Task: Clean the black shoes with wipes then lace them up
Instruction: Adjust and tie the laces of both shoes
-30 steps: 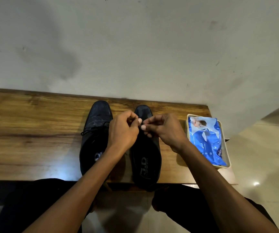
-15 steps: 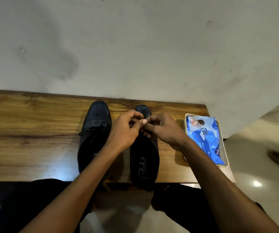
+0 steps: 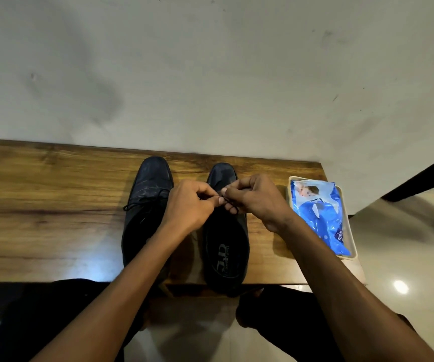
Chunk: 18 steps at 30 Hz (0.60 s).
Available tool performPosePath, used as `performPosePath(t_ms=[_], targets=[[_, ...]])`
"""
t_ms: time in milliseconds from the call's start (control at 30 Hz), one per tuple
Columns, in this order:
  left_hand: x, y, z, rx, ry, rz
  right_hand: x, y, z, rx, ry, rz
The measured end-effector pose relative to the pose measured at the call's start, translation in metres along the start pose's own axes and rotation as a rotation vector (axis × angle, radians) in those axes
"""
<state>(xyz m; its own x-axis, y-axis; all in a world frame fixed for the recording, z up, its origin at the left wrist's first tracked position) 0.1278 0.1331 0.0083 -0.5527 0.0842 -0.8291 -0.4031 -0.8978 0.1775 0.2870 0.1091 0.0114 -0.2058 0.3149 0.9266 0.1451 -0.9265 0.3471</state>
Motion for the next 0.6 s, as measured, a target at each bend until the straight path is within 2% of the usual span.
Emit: performPosePath(t_ms=[167, 300, 367, 500, 600], targets=[[-0.003, 0.001, 0.001, -0.016, -0.052, -0.010, 0.003, 0.001, 0.000, -0.059, 0.071, 0.048], [-0.007, 0.002, 0.000, 0.023, -0.091, -0.026, 0.013, 0.003, -0.001, 0.010, 0.504, 0.129], [-0.008, 0.003, -0.001, 0.042, -0.103, -0.028, 0.017, 0.005, -0.002, 0.071, 0.645, 0.140], [-0.007, 0.003, 0.000, 0.056, -0.107, -0.041, 0.018, 0.008, -0.003, 0.096, 0.822, 0.140], [-0.007, 0.002, 0.000, 0.069, -0.081, -0.039, 0.016, 0.009, 0.000, 0.109, 0.820, 0.133]])
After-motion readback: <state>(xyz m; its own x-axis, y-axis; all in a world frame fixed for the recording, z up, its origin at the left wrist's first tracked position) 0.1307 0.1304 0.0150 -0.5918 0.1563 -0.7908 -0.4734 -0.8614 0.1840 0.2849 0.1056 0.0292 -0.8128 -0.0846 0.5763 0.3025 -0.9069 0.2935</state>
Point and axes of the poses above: each hand's wrist, its own y-axis away from the middle knuckle, its own z-axis out of the back of the hand, x = y × z, the point moved 4 cm from there along -y, towards the middle knuckle, and after that the axes turned 12 degrees about x, right-handed, at the moved point
